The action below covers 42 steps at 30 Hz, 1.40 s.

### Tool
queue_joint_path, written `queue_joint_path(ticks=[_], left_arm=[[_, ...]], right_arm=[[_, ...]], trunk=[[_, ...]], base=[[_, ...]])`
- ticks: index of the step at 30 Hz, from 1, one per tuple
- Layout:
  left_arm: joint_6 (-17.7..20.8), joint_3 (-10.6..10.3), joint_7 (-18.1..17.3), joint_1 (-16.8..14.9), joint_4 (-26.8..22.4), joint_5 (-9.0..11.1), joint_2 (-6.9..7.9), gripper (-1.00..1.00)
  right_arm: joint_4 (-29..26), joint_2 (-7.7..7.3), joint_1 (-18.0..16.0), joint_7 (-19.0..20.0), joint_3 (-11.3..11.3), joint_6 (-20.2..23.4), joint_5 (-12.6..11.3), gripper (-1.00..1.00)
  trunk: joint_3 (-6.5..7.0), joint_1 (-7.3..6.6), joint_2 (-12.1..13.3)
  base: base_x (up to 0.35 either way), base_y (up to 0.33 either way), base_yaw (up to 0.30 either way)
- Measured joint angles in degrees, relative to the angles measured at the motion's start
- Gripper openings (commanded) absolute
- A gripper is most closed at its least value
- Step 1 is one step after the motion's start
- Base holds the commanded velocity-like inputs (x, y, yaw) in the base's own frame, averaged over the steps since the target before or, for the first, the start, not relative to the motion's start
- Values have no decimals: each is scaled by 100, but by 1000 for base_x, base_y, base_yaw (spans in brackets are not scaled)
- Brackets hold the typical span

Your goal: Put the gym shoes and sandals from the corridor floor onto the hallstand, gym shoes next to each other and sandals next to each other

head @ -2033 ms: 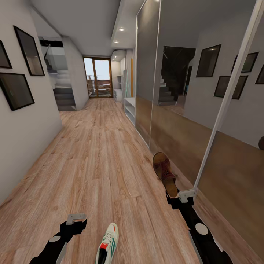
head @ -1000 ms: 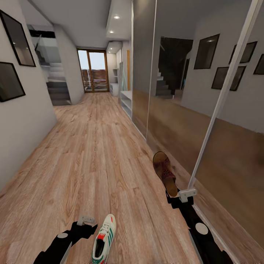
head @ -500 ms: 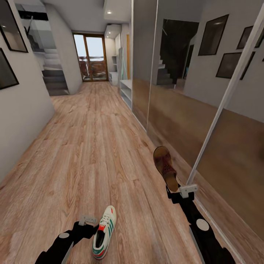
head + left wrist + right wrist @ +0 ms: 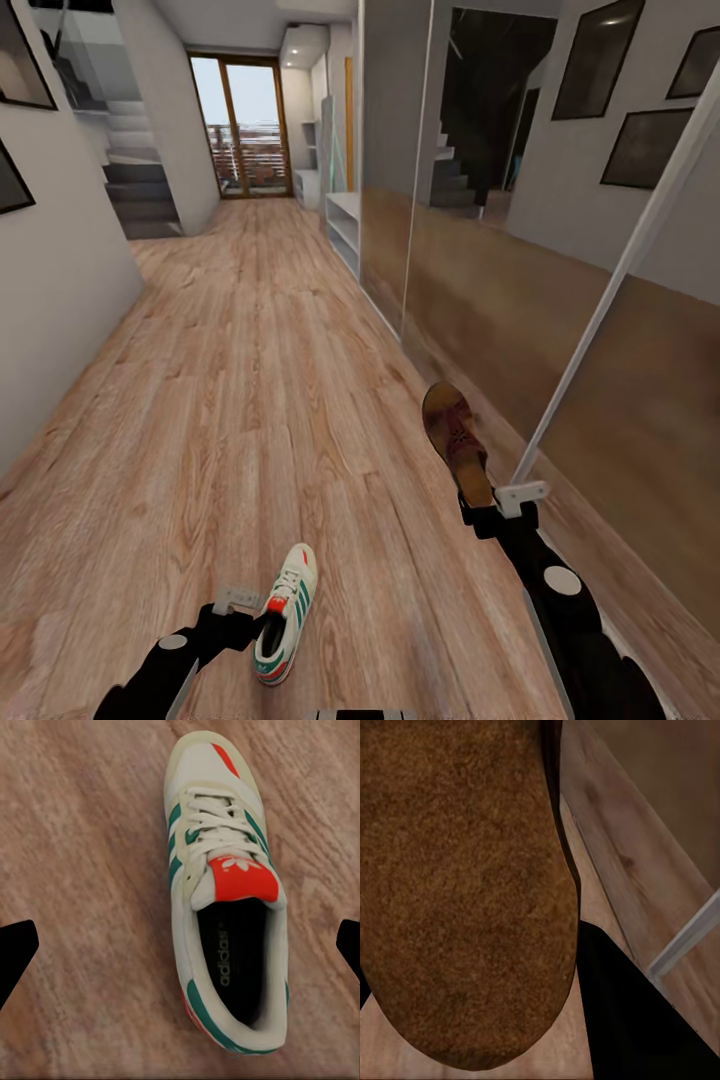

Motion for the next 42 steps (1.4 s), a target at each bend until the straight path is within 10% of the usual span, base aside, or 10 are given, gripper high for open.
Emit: queue_joint_path(ticks=[42], left_arm=[[-81, 57, 100, -98, -105, 36, -424, 100]], right_arm=[[-6, 0, 0, 3, -3, 16, -8, -100]], trunk=[[-624, 56, -30]], base=[[0, 0, -16]])
